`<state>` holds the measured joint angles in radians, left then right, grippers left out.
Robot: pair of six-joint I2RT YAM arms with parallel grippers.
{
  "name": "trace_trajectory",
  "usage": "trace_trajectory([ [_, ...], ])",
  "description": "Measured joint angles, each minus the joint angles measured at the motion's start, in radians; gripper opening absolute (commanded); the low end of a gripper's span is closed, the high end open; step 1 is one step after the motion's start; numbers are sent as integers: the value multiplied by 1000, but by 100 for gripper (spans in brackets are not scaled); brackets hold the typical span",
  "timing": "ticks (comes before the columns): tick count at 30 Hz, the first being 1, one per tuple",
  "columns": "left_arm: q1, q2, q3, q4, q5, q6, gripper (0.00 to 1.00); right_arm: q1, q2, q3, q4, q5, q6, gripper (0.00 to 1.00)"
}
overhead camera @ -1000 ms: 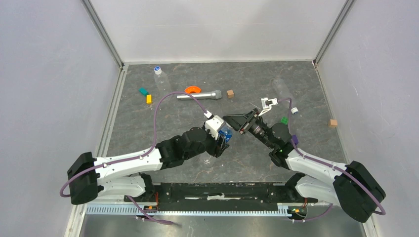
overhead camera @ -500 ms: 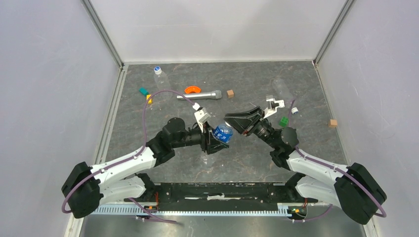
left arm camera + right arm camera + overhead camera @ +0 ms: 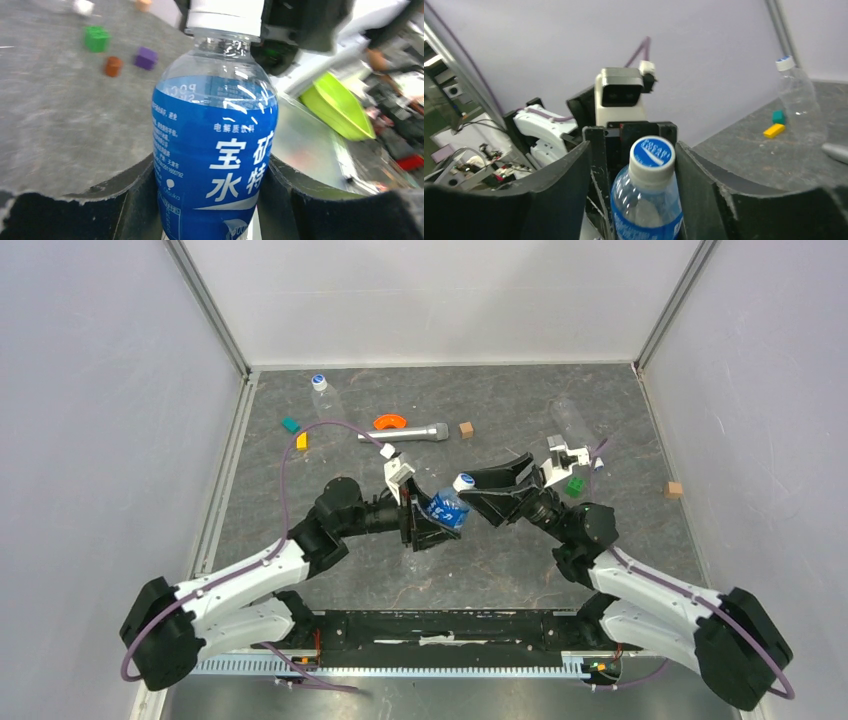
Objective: Unscrew the bottle caps
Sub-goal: Unscrew the bottle cap from the plastic bottle.
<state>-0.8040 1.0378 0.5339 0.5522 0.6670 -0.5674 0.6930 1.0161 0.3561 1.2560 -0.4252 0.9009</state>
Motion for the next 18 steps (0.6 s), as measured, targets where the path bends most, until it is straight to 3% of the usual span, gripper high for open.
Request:
trace_trajectory([
  [5, -74, -71, 106, -314, -320, 171, 2, 6, -116, 7, -235, 77, -68, 73],
  [11, -232, -69, 156, -467, -634, 286, 2, 8, -95, 13, -328, 134, -53, 73],
  [18, -345, -32, 176, -546, -878, 346, 2, 13, -74, 13, -360, 203, -29, 69],
])
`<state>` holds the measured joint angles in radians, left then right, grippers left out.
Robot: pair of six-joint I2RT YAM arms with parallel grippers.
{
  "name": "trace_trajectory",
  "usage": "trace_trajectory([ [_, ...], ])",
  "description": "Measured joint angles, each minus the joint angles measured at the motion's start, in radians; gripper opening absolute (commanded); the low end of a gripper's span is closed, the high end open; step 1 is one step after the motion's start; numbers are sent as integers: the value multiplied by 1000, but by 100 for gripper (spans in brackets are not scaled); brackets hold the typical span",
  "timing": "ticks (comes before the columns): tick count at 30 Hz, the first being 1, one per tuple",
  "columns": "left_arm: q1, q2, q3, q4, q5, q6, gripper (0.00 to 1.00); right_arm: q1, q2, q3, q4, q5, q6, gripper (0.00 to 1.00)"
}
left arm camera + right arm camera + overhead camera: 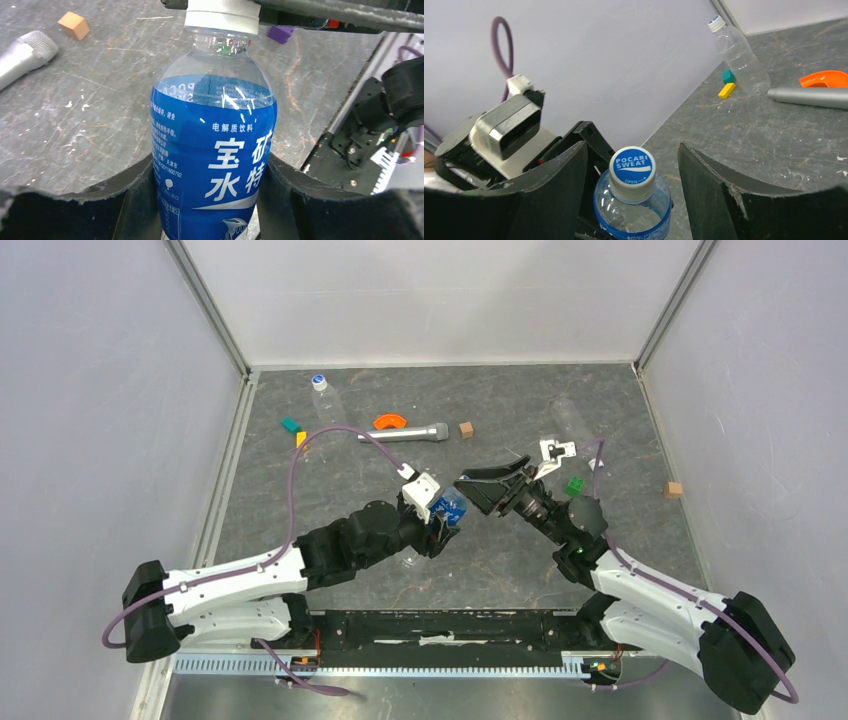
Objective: Unscrew the bottle caps
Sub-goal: Unscrew the bottle cap from the plastic bottle.
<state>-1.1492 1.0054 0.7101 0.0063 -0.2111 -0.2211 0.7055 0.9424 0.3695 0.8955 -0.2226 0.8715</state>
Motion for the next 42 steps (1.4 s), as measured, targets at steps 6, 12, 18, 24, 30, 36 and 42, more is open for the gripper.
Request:
trace_trajectory([
  [6, -49, 30, 25, -16, -109, 26, 2, 10, 49, 1, 8, 30, 34, 58],
  [12, -72, 61, 39, -19, -154, 37, 2, 18, 64, 1, 27, 46, 53, 58],
  [18, -88, 78, 47, -19, -177, 43, 2, 18, 71, 1, 41, 66, 68, 48],
  [24, -92, 89, 53, -17, -189, 43, 2, 18, 82, -1, 70, 73, 72, 0],
  [30, -90, 95, 56, -13, -185, 44, 2, 16, 87, -3, 88, 59, 66, 0],
  [36, 95, 28, -39, 101, 185, 17, 2, 14, 77, -4, 98, 9, 5, 0],
  [42, 266, 26, -138, 358, 659, -155, 2, 14, 76, -6, 226, -108, -23, 0],
])
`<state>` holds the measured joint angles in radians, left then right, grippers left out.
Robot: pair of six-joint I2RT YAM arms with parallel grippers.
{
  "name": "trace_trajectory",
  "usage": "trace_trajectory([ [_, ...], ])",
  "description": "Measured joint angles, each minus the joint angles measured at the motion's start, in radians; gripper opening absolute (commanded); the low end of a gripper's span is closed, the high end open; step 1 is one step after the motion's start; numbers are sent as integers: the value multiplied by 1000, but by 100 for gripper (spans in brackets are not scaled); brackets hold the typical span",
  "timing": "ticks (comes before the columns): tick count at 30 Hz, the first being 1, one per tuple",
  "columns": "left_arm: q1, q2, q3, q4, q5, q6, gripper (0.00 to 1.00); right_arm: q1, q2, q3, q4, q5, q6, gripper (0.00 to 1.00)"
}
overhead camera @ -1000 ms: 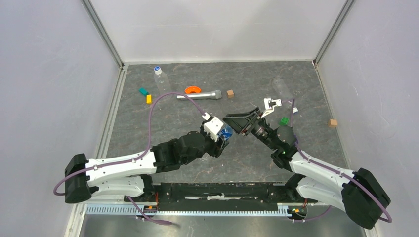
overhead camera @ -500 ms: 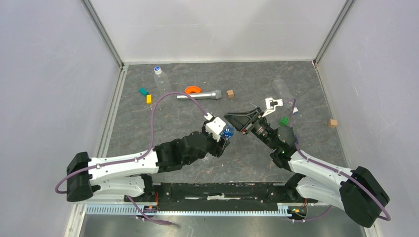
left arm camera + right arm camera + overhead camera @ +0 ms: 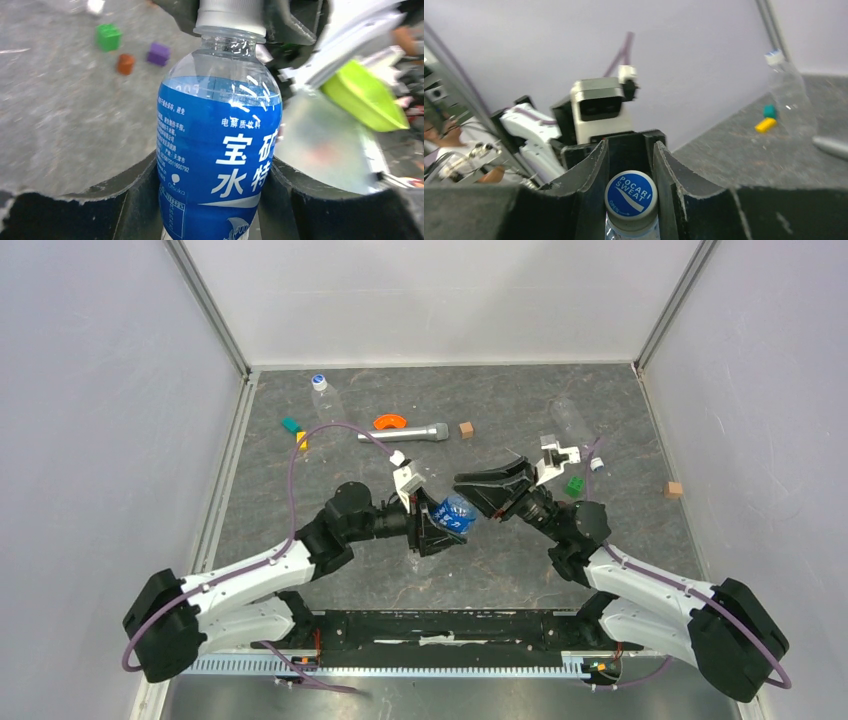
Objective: Unscrew the bottle caps
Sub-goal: Unscrew the bottle cap from the plastic bottle.
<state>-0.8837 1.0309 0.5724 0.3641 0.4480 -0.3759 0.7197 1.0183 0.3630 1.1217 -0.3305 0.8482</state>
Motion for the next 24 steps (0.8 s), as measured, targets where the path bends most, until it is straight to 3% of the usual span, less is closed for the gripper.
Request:
trace_trajectory([
  [4, 26, 34, -67, 268, 175, -154, 2, 1, 4, 0, 135, -101, 8, 0],
  [8, 40, 66, -95, 418, 276, -265, 2, 3, 17, 0, 206, -163, 34, 2],
  [11, 46, 78, -97, 458, 315, -306, 2, 3, 17, 4, 224, -185, 40, 53],
  [13, 48, 64, -92, 422, 312, -296, 2, 3, 2, 6, 185, -168, 33, 72],
  [15, 53, 7, -73, 282, 228, -223, 2, 2, -62, 6, 83, -119, 5, 78],
  [20, -5, -131, 39, -69, -113, -26, 2, 0, -256, 7, -154, 87, -49, 81],
  [24, -114, -142, 100, -229, -360, 83, 2, -2, -265, 13, -238, 160, -52, 82],
])
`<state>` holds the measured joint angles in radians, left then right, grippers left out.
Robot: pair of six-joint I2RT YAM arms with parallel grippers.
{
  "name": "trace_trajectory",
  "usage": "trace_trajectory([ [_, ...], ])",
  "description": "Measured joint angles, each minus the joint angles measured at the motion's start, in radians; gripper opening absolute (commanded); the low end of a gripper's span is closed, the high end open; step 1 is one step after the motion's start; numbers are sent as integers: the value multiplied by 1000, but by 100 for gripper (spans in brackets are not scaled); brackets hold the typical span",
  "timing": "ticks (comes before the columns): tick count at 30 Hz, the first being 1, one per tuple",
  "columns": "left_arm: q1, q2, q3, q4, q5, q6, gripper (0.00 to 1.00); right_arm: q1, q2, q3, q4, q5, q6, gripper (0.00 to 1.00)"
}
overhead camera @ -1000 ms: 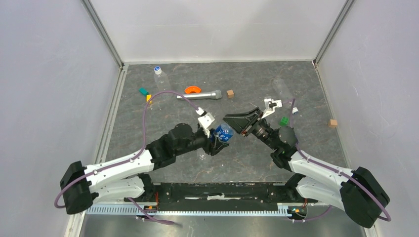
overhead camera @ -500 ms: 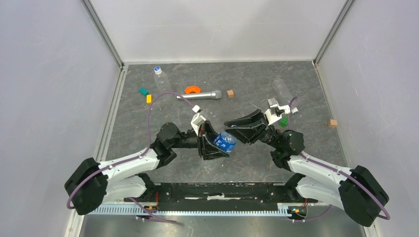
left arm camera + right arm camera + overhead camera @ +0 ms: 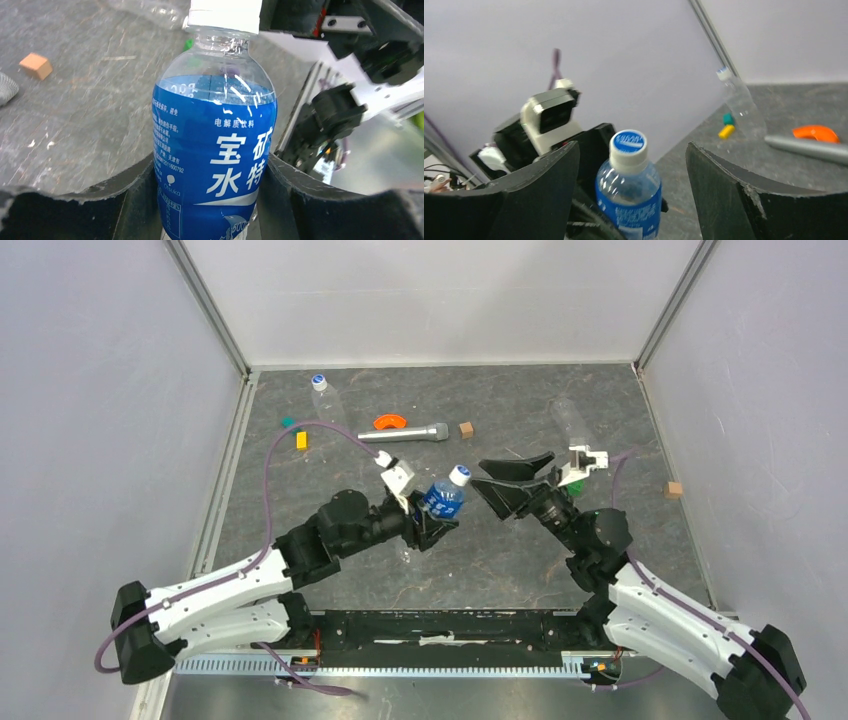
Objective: Unscrew the bottle caps
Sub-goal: Unscrew the bottle cap from the plastic bottle.
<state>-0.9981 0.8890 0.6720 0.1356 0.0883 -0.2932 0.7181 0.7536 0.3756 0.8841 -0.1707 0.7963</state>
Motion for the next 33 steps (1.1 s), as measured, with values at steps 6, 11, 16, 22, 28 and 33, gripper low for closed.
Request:
trace_trajectory([
  [6, -141, 70, 41, -144, -235, 89, 2, 0, 74, 13, -106, 29, 11, 80],
  [11, -200, 116, 90, -201, -356, 129, 2, 0, 106, 14, -116, 32, 36, 73],
  [16, -229, 142, 105, -205, -436, 146, 2, 2, 132, 14, -103, 32, 64, 62],
  [22, -251, 173, 108, -209, -485, 158, 2, 2, 138, 14, -71, 32, 76, 56],
  [28, -256, 182, 113, -208, -523, 158, 2, 2, 157, 14, -52, 28, 101, 60],
  [33, -257, 195, 121, -201, -533, 161, 2, 2, 159, 14, -45, 29, 111, 57],
])
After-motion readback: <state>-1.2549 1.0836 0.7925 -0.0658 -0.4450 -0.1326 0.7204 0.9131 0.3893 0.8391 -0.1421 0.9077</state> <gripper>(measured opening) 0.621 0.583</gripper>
